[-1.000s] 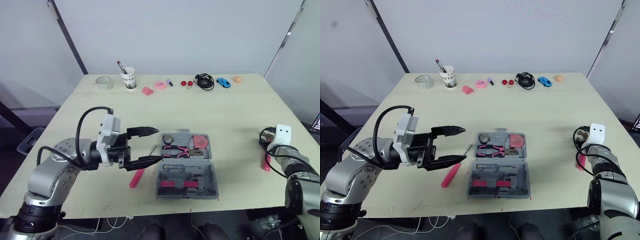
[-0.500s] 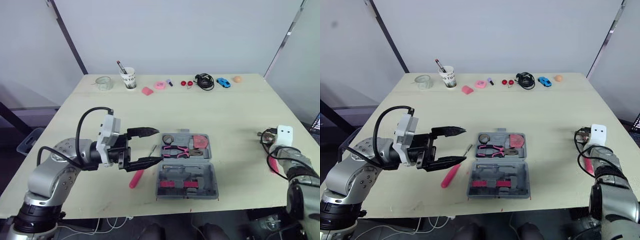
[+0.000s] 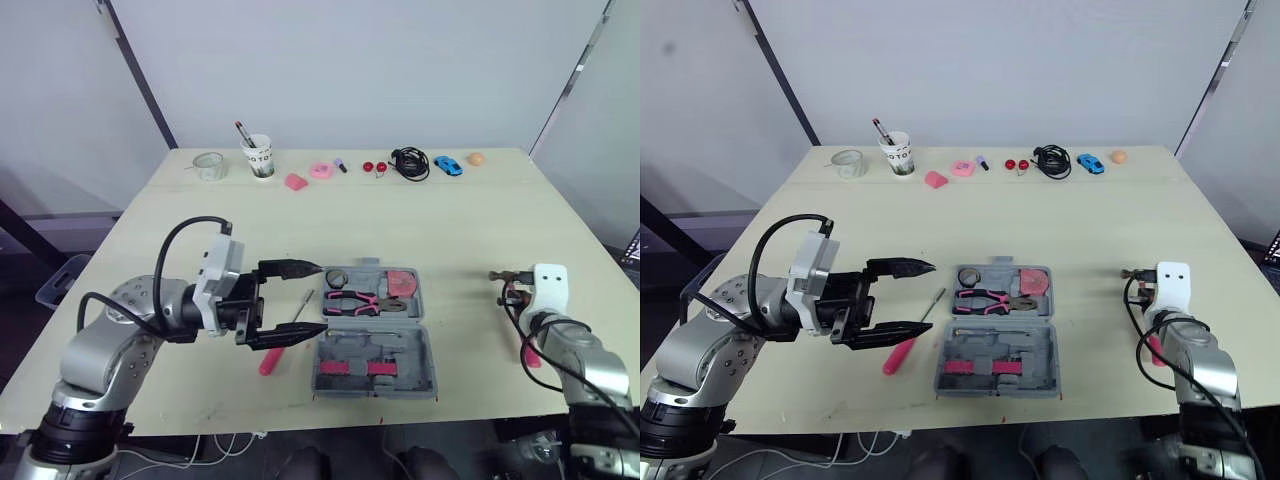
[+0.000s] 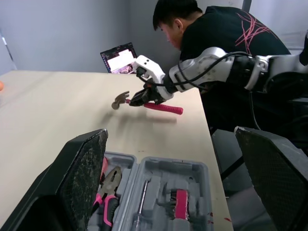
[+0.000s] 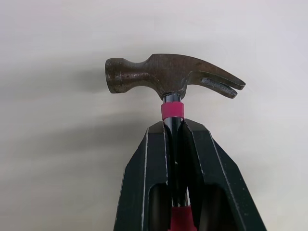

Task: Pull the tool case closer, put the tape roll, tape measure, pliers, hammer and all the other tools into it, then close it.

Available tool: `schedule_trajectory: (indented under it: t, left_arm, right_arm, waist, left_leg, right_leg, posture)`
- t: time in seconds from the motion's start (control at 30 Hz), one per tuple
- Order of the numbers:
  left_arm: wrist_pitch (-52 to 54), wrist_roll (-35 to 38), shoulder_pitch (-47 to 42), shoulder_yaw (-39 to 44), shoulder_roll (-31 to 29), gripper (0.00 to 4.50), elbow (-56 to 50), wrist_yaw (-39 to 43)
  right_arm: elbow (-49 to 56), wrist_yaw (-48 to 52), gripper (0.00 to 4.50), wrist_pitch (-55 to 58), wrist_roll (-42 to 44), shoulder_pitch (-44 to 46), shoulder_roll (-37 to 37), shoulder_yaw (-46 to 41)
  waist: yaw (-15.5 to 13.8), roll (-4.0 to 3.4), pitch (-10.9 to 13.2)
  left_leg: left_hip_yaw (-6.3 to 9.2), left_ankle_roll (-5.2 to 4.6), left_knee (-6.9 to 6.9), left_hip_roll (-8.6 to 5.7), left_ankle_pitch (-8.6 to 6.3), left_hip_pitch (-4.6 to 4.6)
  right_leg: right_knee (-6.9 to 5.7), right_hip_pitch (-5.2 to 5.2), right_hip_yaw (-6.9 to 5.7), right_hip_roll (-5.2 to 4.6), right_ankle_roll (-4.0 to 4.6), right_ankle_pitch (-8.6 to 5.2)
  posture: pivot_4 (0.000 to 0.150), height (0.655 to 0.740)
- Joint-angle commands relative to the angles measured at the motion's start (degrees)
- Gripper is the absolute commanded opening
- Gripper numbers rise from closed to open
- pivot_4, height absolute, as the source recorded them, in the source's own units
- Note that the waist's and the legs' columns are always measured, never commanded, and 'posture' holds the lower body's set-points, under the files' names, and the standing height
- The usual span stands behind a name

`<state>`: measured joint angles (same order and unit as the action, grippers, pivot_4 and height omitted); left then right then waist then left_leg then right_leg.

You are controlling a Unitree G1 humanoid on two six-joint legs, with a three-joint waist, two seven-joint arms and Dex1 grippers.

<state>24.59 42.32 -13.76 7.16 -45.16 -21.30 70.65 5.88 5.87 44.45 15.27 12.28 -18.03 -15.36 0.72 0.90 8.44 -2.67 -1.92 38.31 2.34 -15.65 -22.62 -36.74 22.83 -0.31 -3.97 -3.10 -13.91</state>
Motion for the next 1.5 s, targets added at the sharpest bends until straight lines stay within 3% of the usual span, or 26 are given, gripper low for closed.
schedule_trajectory:
  t: [0.03,0.23,0.53,0.63,0.8,0.83,0.87,1.03,1.17,1.5]
  left_arm:
    - [-0.93,0.18,-0.90,0.52,-0.29,4.50,-0.36,0.84]
    - [-1.09,0.39,-1.11,0.64,-0.20,4.50,-0.04,1.51]
    - [-1.57,-0.12,-1.60,0.48,-0.96,4.50,1.37,4.33]
    - [-1.85,-0.57,-1.54,0.49,-1.15,4.50,1.64,4.79]
    - [-2.47,-0.99,-0.52,0.85,-1.54,4.50,1.88,5.21]
    - [-2.61,-1.09,-0.33,0.92,-1.61,4.50,1.90,5.26]
    - [-2.69,-1.19,-0.25,0.99,-1.65,4.50,1.94,5.28]
    - [-3.33,-1.48,-0.18,1.38,-1.71,4.50,3.07,5.94]
    - [-4.47,-2.11,-0.83,0.63,-1.38,4.50,4.58,6.66]
    - [-6.05,-2.70,-1.27,0.21,-1.23,4.50,6.00,7.97]
  right_arm:
    - [12.07,-2.29,0.06,6.02,1.82,-3.22,2.32,0.25]
    - [19.74,-4.51,0.06,10.67,2.16,-8.46,7.54,3.31]
    - [14.14,-4.73,0.06,8.11,0.10,-9.11,9.20,4.83]
    - [13.87,-4.01,1.22,7.19,0.06,-9.40,8.68,4.58]
    - [17.95,-2.65,3.60,8.68,0.68,-10.88,6.53,3.85]
    - [19.61,-1.70,3.75,8.97,0.88,-11.53,5.13,3.63]
    - [21.14,-0.37,4.44,9.15,1.27,-12.06,3.48,3.41]
    - [24.02,11.27,4.48,7.66,4.46,-12.77,-7.89,3.63]
    - [19.60,24.60,4.48,1.38,5.63,-11.89,-18.66,5.59]
    - [-4.56,56.05,4.48,-34.60,-5.22,-0.15,-36.83,18.73]
  waist:
    - [-0.07,0.00,0.00]
    - [0.02,0.00,0.00]
    - [0.02,0.02,0.00]
    - [0.05,0.01,0.00]
    - [0.02,0.01,0.00]
    - [-0.02,0.00,0.00]
    - [-0.02,0.00,0.01]
    - [0.01,0.02,0.00]
    - [-0.02,0.07,0.01]
    - [-0.03,0.15,0.07]
  left_leg:
    - [0.01,0.00,0.00,0.00,0.00,0.00]
    - [-0.01,0.00,0.02,-0.01,0.00,-0.01]
    - [-0.01,0.00,0.02,-0.01,0.00,0.00]
    - [-0.03,0.00,0.02,-0.01,0.00,-0.01]
    - [-0.01,0.00,0.01,-0.01,0.00,-0.01]
    - [-0.01,0.00,0.02,-0.01,0.00,-0.01]
    - [-0.01,0.00,0.02,-0.01,0.00,-0.01]
    - [-0.02,0.00,0.02,-0.02,0.00,0.00]
    - [-0.02,-0.01,0.02,-0.02,-0.01,0.01]
    - [-0.07,-0.01,0.04,-0.02,-0.01,0.00]
  right_leg:
    - [0.01,0.00,-0.01,0.00,0.00,0.00]
    - [0.02,0.00,0.01,-0.02,-0.01,0.00]
    - [0.03,0.01,0.00,-0.01,0.00,-0.02]
    - [0.04,0.01,0.01,-0.01,0.00,-0.02]
    - [0.04,0.01,0.01,-0.01,0.00,-0.02]
    - [0.04,0.01,0.01,-0.01,0.00,-0.02]
    - [0.04,0.01,0.01,-0.02,-0.01,-0.02]
    - [0.06,0.00,0.01,-0.02,-0.01,-0.03]
    - [0.07,-0.01,0.01,-0.01,0.18,-0.14]
    - [0.12,-0.02,0.03,0.00,0.12,-0.11]
  posture:
    - [0.150,0.7400]
    - [0.150,0.7400]
    - [0.150,0.7400]
    - [0.150,0.7400]
    - [0.150,0.7400]
    - [0.150,0.7400]
    - [0.150,0.7400]
    - [0.150,0.7400]
    - [0.150,0.7400]
    - [0.150,0.7400]
